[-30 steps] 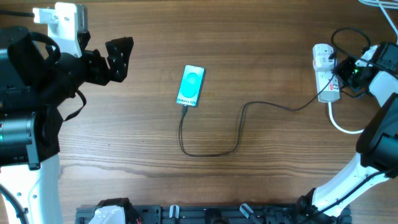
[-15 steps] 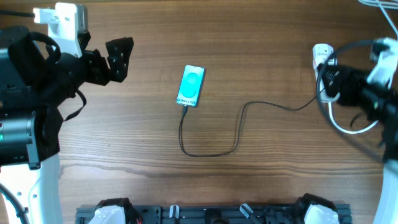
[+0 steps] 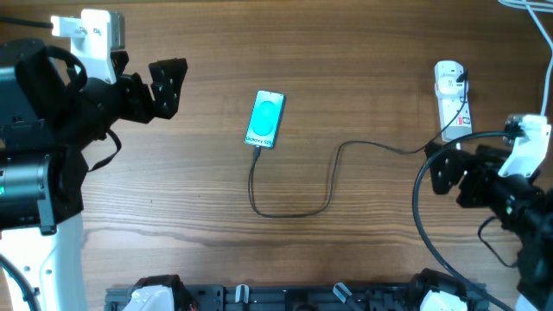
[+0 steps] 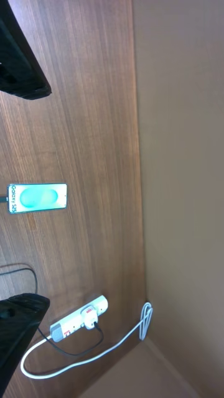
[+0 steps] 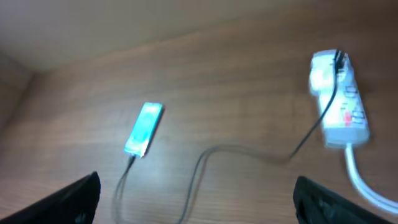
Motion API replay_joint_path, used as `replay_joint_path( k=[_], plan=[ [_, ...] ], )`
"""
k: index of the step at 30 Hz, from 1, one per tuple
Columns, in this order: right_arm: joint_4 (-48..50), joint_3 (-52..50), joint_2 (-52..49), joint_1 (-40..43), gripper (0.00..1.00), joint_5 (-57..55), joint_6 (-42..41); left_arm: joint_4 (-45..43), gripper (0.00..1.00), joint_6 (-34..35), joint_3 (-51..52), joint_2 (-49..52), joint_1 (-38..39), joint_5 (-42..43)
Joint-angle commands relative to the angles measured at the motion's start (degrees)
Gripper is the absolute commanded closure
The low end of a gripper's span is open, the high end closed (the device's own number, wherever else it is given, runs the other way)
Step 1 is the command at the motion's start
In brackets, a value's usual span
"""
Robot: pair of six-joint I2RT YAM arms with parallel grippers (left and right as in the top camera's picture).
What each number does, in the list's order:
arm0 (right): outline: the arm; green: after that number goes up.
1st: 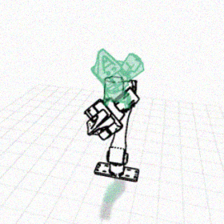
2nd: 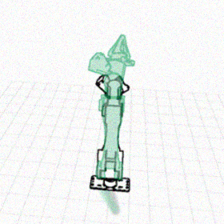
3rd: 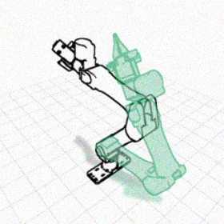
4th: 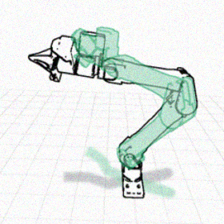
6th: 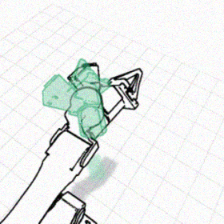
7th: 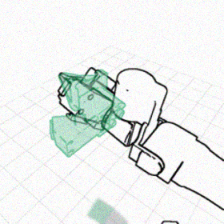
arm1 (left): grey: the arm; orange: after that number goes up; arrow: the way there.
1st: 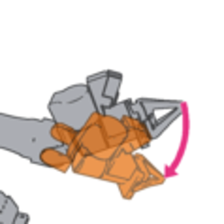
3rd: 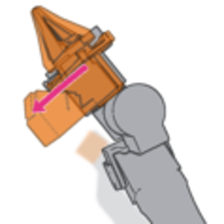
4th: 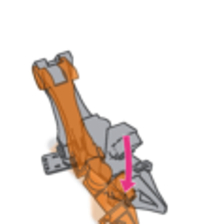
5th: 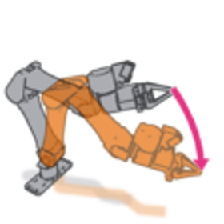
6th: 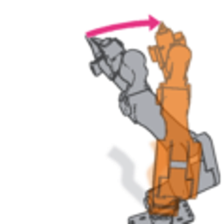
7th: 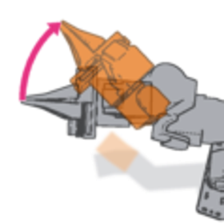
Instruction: Plug charger to phone and switch on socket
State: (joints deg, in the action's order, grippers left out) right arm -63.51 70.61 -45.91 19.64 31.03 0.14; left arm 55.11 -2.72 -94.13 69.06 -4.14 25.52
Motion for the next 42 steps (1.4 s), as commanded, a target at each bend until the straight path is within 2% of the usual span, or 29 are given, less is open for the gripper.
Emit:
replay_joint_path(
  k=[1, 4, 7, 12, 15, 20, 25, 42],
  plan=[
    [10.3, -11.2, 6.1, -1.9, 0.0, -3.7, -4.0, -0.1, 0.0, 0.2, 0.2, 0.1, -0.2, -0.1],
    [28.9, -28.5, 15.7, -6.3, 0.0, -11.1, -15.2, -0.1, 0.0, 0.2, 0.2, 0.1, -0.2, -0.1],
    [47.2, -44.4, 26.1, -10.8, 0.0, -15.1, -16.2, -0.1, 0.0, 0.2, 0.2, 0.1, -0.2, -0.1],
    [62.6, -62.9, 38.5, -13.0, 0.0, -18.2, -16.8, -0.1, 0.0, 0.2, 0.2, 0.1, -0.2, -0.1],
    [67.5, -69.3, 41.5, -13.1, 0.0, -19.0, -16.9, -0.1, 0.0, 0.2, 0.2, 0.1, -0.2, -0.1],
    [63.9, -70.3, 42.8, -17.5, 0.0, -27.2, -16.7, -0.1, 0.0, 0.2, 0.2, 0.1, -0.2, -0.1],
    [63.6, -70.3, 45.7, -22.0, 0.0, -27.2, -15.3, -0.1, 0.0, 0.2, 0.2, 0.1, -0.2, -0.1],
    [63.6, -70.3, 44.9, -22.1, 0.0, -27.2, -15.3, -0.1, 0.0, 0.2, 0.2, 0.1, -0.2, -0.1]
  ],
)
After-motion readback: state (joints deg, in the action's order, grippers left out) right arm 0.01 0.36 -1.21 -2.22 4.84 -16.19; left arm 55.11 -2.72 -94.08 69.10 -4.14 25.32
